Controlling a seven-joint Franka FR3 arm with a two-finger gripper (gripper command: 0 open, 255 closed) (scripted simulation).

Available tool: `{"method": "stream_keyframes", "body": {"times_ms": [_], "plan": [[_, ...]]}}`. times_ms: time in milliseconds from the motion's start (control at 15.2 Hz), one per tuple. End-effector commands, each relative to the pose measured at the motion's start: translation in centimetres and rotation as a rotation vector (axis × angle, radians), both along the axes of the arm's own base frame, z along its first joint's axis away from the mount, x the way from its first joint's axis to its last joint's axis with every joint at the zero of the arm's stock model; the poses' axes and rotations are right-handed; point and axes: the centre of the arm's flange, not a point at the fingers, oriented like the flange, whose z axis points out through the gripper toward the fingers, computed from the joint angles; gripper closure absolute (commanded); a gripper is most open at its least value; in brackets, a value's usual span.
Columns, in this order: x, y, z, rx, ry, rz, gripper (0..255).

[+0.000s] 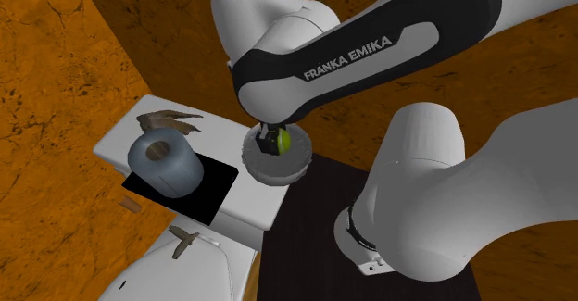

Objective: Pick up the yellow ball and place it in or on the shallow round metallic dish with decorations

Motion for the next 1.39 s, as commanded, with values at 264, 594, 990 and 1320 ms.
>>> {"method": "stream_keyframes", "body": {"times_ms": [264, 594, 990, 1320], "plan": [[0.0, 0.0, 0.0, 0.000, 0.000, 0.000, 0], [0.0, 0.0, 0.0, 0.000, 0.000, 0.000, 0], [0.6, -0.3, 4.9, 0.000, 0.000, 0.000, 0], [0.6, -0.3, 4.9, 0.000, 0.000, 0.000, 0]]}}
